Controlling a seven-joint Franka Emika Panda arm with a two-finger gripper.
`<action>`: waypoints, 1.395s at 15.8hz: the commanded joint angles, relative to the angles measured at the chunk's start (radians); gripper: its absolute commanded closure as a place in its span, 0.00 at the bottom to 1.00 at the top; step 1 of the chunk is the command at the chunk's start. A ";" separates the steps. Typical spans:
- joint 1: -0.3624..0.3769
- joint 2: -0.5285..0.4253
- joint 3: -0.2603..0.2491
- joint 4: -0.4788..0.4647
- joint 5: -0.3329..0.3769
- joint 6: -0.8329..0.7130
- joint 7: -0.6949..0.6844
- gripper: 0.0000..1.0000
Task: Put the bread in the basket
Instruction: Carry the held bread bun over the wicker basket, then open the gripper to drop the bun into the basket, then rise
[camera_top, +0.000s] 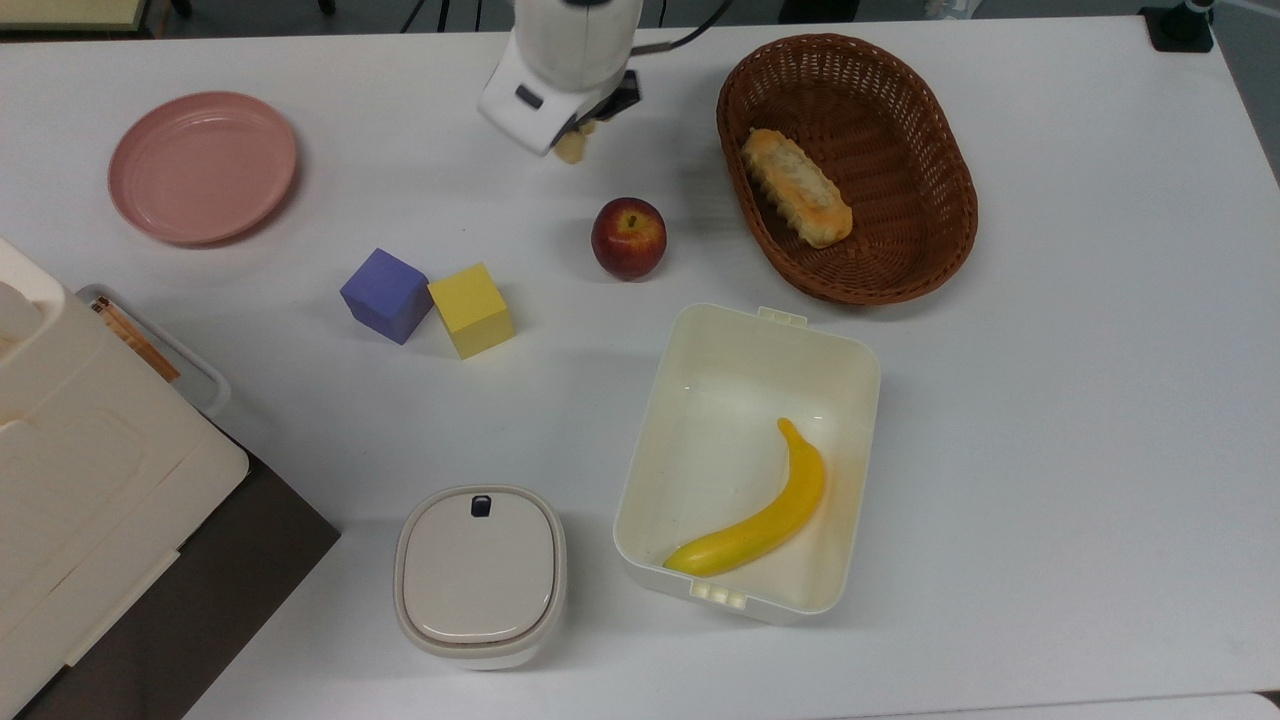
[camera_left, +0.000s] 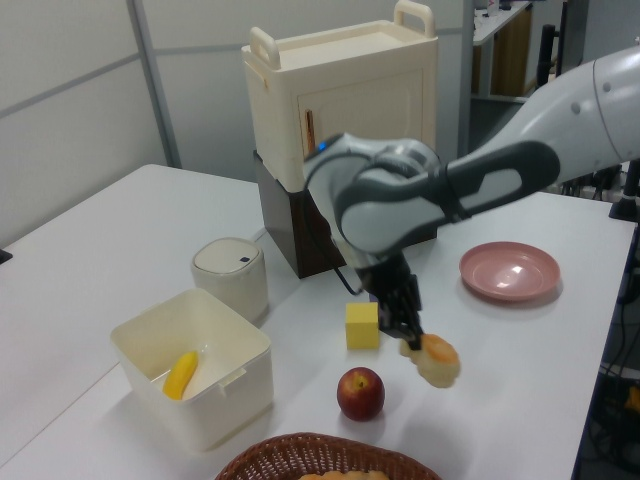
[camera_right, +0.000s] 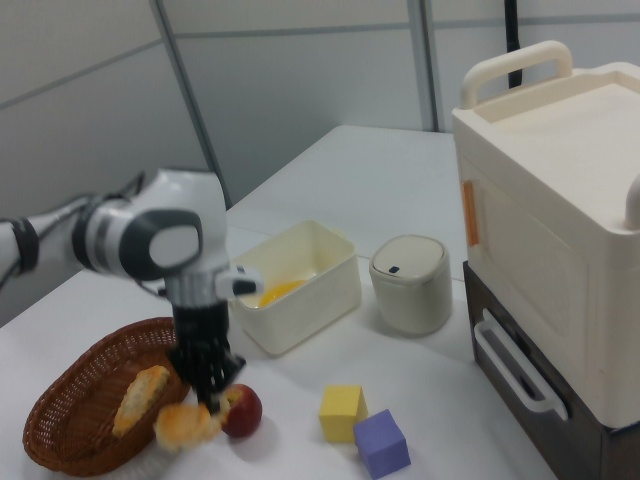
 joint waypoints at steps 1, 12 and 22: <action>0.038 -0.006 -0.003 0.114 0.123 -0.032 0.086 1.00; 0.137 0.006 0.155 0.163 0.199 0.003 0.354 0.03; -0.089 -0.003 0.138 0.293 0.091 -0.009 0.131 0.00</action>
